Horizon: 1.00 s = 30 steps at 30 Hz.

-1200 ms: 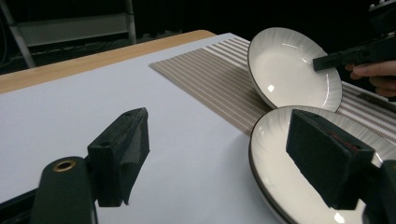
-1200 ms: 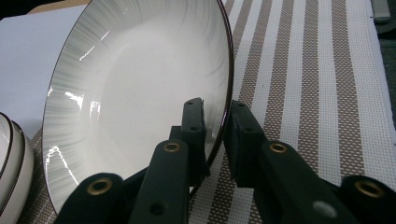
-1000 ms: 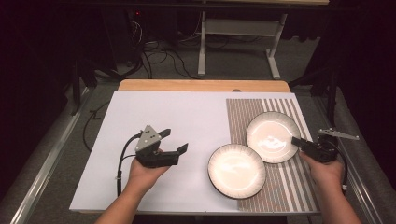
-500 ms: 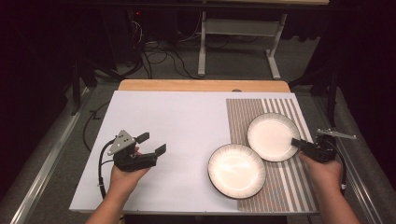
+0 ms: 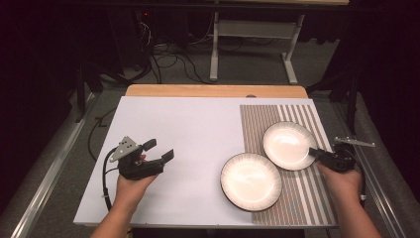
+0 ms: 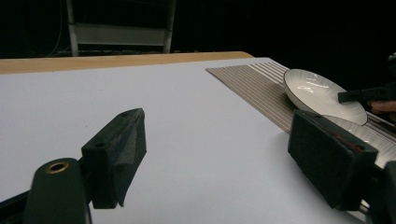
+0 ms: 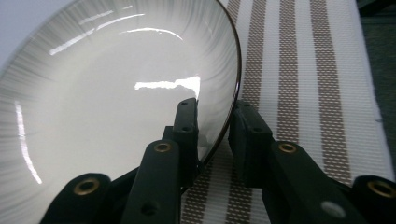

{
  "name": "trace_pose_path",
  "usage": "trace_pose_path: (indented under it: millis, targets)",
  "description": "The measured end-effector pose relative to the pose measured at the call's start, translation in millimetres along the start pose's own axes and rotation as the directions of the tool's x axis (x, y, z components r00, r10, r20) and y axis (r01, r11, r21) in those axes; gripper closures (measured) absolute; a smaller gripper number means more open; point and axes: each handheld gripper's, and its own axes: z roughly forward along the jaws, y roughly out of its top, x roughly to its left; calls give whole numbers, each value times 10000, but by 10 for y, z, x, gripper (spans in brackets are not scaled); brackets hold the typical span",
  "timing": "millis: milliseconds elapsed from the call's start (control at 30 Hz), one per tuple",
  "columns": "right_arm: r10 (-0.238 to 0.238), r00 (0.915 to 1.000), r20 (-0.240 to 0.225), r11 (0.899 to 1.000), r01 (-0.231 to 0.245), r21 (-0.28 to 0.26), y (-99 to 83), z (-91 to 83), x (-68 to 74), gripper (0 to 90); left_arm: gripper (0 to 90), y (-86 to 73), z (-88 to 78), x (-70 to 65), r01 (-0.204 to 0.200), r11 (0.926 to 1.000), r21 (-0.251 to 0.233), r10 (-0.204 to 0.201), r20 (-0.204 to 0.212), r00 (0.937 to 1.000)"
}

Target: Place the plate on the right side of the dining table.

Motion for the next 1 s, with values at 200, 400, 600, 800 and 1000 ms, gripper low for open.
trace_pose_path:
  millis: [200, 400, 600, 800, 1000]
  targets:
    - [-250, 9996, 109, 9997, 249, 20, 1, -6, 54, 764, 203, -5, 4, 8, 76, 10000, -38, -76, 10, 10000]
    - [-529, 9982, 266, 9986, 531, -70, -9, -17, 74, 717, 203, -10, 6, 6, 71, 10000, -15, -71, -12, 10000]
    - [-506, 9985, 198, 9972, 516, -537, -6, -93, 73, 562, 197, -30, 9, -1, -157, 9998, 105, 158, -136, 9998]
    - [-988, 9951, 33, 9840, 982, -1489, -16, -238, 171, 393, 182, -48, 0, -27, -464, 9988, 163, 470, -339, 9983]
    - [-1657, 9851, -471, 9571, 1491, -2486, -43, -394, 342, 271, 169, -58, -14, -40, -638, 9978, 174, 646, -515, 9966]
